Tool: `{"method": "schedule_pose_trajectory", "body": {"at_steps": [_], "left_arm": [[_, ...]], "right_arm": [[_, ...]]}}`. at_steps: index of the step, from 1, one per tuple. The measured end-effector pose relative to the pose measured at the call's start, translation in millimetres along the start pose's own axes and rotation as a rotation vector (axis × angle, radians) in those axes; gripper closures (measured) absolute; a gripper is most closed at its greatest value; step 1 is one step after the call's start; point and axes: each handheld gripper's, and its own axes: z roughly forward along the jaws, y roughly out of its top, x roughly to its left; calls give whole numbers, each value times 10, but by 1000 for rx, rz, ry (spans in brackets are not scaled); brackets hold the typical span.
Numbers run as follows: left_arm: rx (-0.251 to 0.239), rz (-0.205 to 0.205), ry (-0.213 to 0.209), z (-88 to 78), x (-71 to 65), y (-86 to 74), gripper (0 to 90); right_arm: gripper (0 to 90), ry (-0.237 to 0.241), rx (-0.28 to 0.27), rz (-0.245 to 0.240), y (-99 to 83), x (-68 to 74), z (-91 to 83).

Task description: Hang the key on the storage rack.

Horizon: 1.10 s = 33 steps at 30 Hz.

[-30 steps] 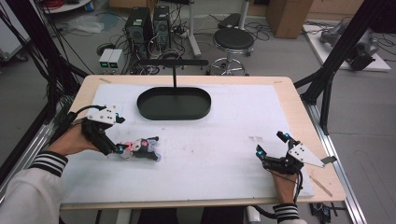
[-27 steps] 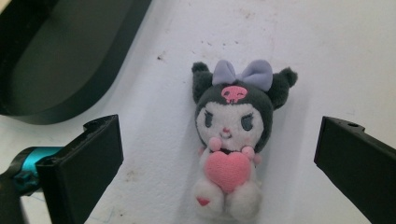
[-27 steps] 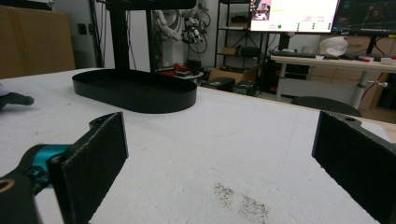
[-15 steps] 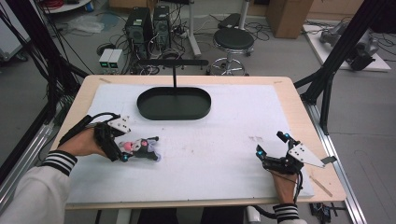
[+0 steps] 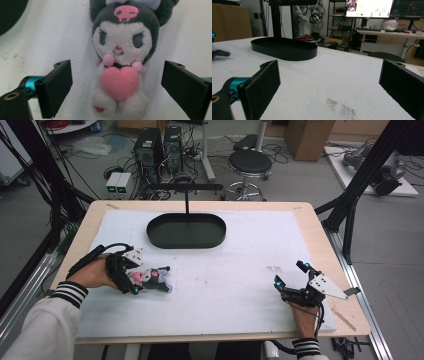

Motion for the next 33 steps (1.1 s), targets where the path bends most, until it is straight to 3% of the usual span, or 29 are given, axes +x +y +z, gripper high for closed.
{"method": "schedule_pose_trajectory", "body": {"at_steps": [4, 8, 10, 12, 20, 29, 33], "left_arm": [[20, 18, -20, 9, -6, -2, 218], [25, -1, -37, 23, -14, -3, 336], [38, -6, -34, 35, -21, -3, 351], [57, -13, -12, 30, -25, 3, 478], [59, -23, 8, 21, -60, 18, 549], [55, -30, 24, -8, -68, 28, 570], [13, -73, 40, -47, -70, 28, 572]], "right_arm": [[26, 0, -2, 2, 0, -1, 0], [26, 0, -2, 4, 0, -2, -1], [25, -1, -2, 4, 0, -2, -1], [26, -3, -5, -1, 0, -8, 0], [26, -2, -1, 3, 0, -5, -4], [26, -2, -1, 3, 0, -5, -4], [25, -2, -2, 2, 0, -5, -2]]}}
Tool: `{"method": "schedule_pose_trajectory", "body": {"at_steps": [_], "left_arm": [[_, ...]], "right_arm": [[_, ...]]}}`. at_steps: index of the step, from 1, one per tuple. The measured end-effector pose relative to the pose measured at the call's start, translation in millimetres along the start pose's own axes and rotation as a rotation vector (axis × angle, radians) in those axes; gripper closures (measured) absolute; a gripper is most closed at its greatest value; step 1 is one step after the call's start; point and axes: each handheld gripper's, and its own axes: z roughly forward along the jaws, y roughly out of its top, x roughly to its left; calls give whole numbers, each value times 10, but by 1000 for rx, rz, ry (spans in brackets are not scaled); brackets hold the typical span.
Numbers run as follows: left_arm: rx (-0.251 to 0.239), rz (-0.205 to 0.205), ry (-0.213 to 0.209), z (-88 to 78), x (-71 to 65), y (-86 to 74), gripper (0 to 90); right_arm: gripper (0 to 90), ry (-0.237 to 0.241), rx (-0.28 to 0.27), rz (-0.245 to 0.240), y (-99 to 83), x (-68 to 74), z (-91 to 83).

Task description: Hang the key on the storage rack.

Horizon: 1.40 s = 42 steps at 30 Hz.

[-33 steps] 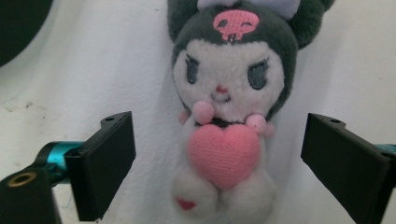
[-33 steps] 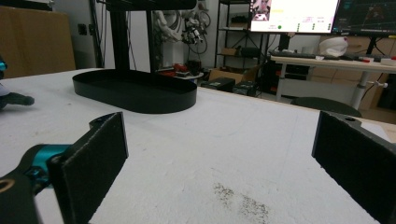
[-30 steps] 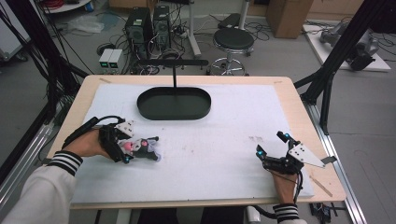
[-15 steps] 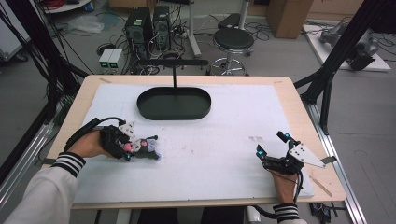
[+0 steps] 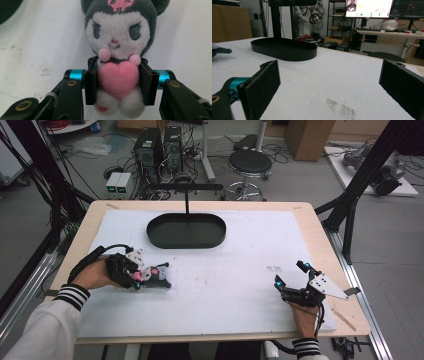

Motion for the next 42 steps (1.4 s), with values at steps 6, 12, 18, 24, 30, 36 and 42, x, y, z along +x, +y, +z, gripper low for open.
{"method": "schedule_pose_trajectory", "body": {"at_steps": [6, 12, 18, 24, 30, 36, 42], "left_arm": [[-68, -65, 17, -109, 52, -2, 571], [-126, -137, 66, -190, 96, 2, 571], [-202, -231, 103, -265, 142, -1, 571], [-257, -306, 155, -359, 192, -27, 571], [-327, -367, 218, -458, 225, 11, 571], [-360, -402, 269, -514, 263, 93, 571], [-399, -440, 306, -578, 318, 138, 571]], "right_arm": [[26, 0, 0, -1, 0, 0, 0], [26, 2, -1, 0, 0, 3, 2], [26, 1, -1, 1, 0, 3, 1], [26, 1, 0, 1, 0, 3, 1], [26, -1, -1, -6, 0, 3, 4], [26, 0, 2, -6, -1, 6, 2], [26, -1, -1, -7, 0, 3, 4]]}}
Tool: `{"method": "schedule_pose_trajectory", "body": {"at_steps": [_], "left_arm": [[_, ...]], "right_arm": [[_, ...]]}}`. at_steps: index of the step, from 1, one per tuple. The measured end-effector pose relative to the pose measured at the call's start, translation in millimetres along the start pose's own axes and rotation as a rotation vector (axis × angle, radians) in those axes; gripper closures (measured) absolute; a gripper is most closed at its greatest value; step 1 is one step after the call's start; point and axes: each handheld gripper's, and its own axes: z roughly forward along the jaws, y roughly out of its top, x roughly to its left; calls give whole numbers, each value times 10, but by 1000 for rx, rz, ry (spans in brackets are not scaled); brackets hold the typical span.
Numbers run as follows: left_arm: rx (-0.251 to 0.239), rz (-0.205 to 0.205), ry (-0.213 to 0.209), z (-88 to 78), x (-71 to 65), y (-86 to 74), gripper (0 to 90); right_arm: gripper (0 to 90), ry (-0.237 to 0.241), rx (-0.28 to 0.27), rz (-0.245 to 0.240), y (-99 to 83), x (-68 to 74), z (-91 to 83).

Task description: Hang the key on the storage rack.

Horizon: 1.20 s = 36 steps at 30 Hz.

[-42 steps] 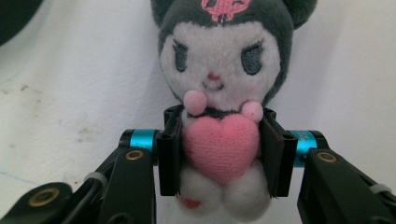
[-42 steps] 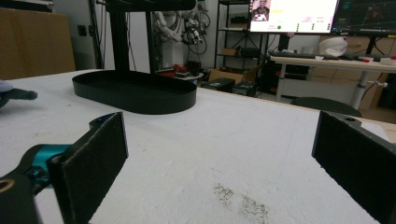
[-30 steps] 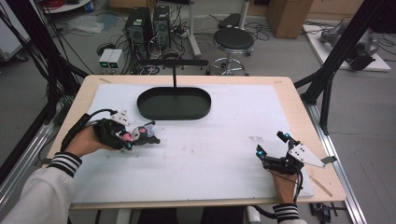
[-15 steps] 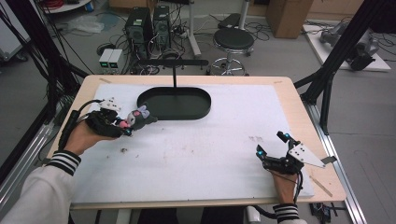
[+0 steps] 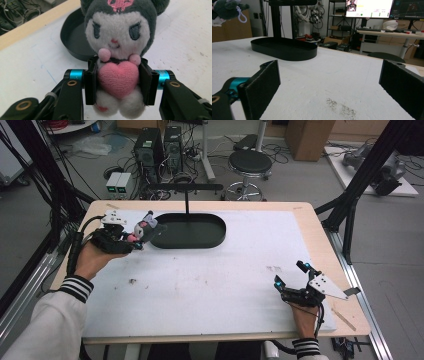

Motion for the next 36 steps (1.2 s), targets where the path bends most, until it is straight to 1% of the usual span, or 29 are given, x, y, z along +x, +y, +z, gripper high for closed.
{"method": "schedule_pose_trajectory", "body": {"at_steps": [2, 4, 6, 7, 10, 12, 14, 16, 21, 24, 26, 29, 31, 32, 33, 36], "left_arm": [[-8, -18, 7, -7, 23, 25, 571], [-17, -29, 23, -9, 35, 49, 571], [-25, -37, 28, -10, 48, 75, 571], [-26, -32, 32, -13, 57, 91, 570], [-38, -40, 43, -11, 79, 134, 570], [-54, -66, 45, -8, 98, 152, 570], [-57, -69, 67, -3, 112, 172, 570], [-77, -83, 69, -8, 135, 192, 571], [-96, -110, 82, -7, 175, 258, 571], [-103, -120, 95, 9, 201, 308, 571], [-110, -137, 96, 20, 220, 333, 571], [-108, -141, 111, 38, 248, 373, 570], [-116, -152, 113, 47, 262, 399, 570], [-114, -146, 124, 52, 271, 420, 571], [-113, -149, 130, 57, 276, 433, 570], [-115, -158, 134, 80, 308, 490, 571]], "right_arm": [[26, 0, 0, -1, 0, 0, 0], [25, 1, 3, 1, 0, 4, -3], [25, 2, 1, -1, 0, 5, -1], [26, 1, 2, -1, 0, 3, -2], [26, 2, -1, 0, -1, 0, -3], [26, 2, -2, 0, -1, 0, -3], [25, 2, -2, 4, -1, 1, -3], [25, 2, -2, 6, -1, 0, -5], [26, 3, -2, 8, -2, -4, -7], [26, 4, -3, 8, -2, -5, -7], [26, 3, -4, 9, -2, -8, -8], [26, 2, -8, 5, -3, -10, -8], [26, 3, -5, 20, -2, -4, -11], [26, 2, -7, 16, -3, -8, -10], [26, 3, -7, 17, -3, -8, -10], [26, 3, -7, 17, -3, -9, -11]]}}
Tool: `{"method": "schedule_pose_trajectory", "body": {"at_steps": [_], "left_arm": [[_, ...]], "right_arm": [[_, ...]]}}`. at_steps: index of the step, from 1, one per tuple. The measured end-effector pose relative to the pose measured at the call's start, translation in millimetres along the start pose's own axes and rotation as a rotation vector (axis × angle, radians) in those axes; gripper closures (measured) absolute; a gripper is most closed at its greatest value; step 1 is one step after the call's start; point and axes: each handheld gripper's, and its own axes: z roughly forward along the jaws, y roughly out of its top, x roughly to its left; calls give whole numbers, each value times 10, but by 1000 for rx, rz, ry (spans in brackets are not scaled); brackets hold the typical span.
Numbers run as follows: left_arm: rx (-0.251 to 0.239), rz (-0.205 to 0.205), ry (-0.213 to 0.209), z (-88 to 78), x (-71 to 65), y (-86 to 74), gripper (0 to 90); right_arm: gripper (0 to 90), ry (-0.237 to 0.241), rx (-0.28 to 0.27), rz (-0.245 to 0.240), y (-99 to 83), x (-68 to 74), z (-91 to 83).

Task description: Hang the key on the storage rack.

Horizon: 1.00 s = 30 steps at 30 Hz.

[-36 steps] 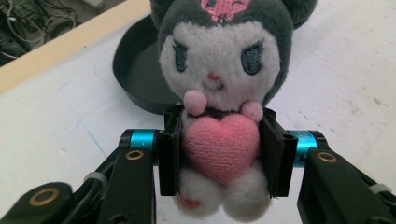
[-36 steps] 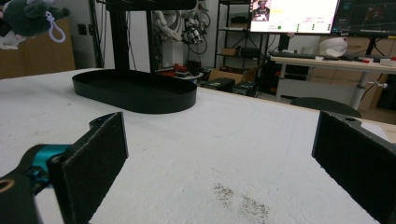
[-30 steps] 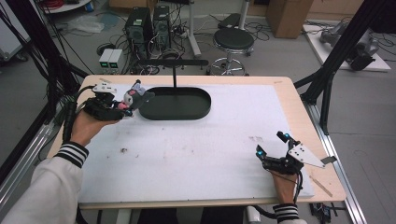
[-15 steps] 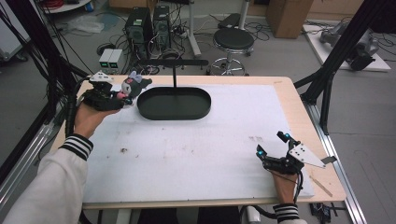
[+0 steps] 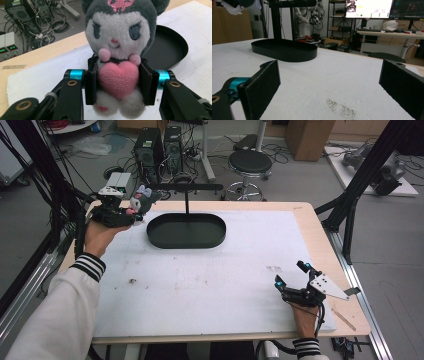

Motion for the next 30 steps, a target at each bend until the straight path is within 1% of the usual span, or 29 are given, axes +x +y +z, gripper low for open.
{"method": "schedule_pose_trajectory", "body": {"at_steps": [1, 5, 7, 8, 10, 11, 12, 13, 15, 21, 27, 30], "left_arm": [[-3, -8, 1, 10, 1, 12, 571], [2, -4, 5, 52, -2, 76, 571], [-12, -9, 8, 64, -9, 99, 571], [-9, -12, 6, 72, -9, 115, 571], [-4, -6, 15, 81, -13, 139, 571], [-9, -16, 9, 83, -13, 149, 571], [-6, -16, 10, 86, -16, 162, 570], [-4, -9, 15, 90, -22, 175, 571], [-7, -12, 11, 93, -28, 204, 571], [0, 4, 23, 116, -56, 299, 571], [9, 0, 24, 179, -38, 336, 570], [9, -9, 26, 208, -26, 350, 570]], "right_arm": [[26, 0, 0, -1, 0, -1, 0], [26, 0, 0, 1, 0, 0, 0], [26, -1, 0, 1, 0, 0, -1], [26, 1, -1, 1, -1, -1, -1], [25, -1, -4, -4, -1, -5, -1], [26, -2, -7, -9, -1, -8, 1], [26, -3, -8, -10, -1, -9, 0], [26, -1, -8, -9, -1, -8, -1], [25, -2, -8, -4, -2, -7, -3], [25, -2, -8, -4, -2, -9, -4], [26, 1, -5, 4, -2, -5, -7], [26, 1, -6, 5, -2, -5, -6]]}}
